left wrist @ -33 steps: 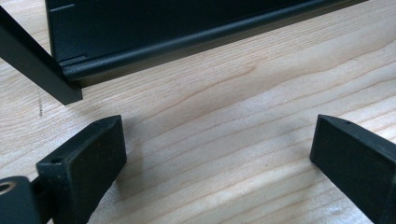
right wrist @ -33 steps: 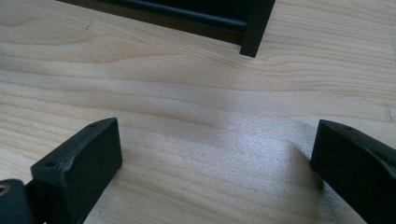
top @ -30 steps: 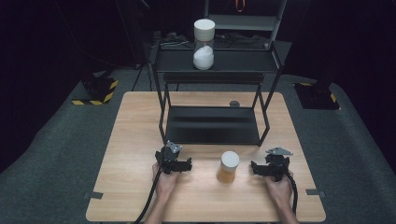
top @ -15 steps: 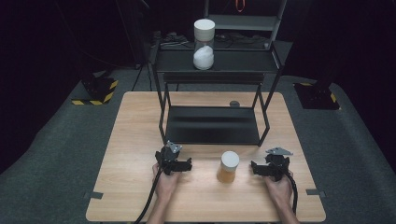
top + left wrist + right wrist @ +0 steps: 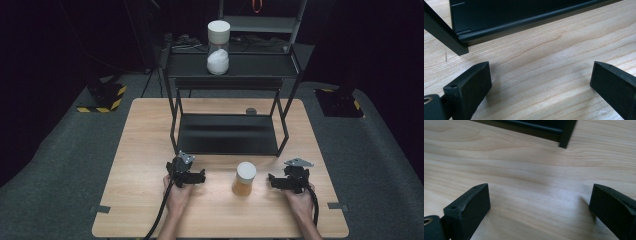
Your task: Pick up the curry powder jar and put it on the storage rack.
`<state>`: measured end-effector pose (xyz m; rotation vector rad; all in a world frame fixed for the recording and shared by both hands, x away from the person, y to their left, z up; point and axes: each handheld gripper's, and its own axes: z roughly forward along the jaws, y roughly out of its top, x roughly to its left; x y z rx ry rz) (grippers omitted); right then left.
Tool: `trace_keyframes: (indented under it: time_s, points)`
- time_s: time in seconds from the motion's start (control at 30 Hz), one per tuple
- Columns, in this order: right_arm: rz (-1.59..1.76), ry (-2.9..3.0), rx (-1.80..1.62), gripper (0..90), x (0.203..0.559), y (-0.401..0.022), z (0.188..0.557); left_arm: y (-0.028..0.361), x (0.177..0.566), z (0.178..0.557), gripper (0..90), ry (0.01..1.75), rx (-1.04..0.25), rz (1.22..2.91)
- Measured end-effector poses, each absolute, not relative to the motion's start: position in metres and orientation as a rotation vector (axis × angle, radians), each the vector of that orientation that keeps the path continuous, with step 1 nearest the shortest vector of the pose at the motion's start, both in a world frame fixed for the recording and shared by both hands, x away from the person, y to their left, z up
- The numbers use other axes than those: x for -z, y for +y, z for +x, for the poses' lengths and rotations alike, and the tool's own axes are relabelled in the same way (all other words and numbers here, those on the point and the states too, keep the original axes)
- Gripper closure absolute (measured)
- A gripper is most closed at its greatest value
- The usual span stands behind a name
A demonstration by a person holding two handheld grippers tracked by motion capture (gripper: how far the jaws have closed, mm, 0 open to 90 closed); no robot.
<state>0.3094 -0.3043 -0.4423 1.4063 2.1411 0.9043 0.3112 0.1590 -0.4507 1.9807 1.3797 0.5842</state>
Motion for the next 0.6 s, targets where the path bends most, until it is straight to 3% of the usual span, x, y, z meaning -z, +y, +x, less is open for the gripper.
trace_keyframes:
  time_s: [0.6]
  points:
    - [1.191,2.344,-1.089,3.4,0.446,-0.304,0.279,0.159,0.451,0.311,3.0,1.381,-0.583,1.981]
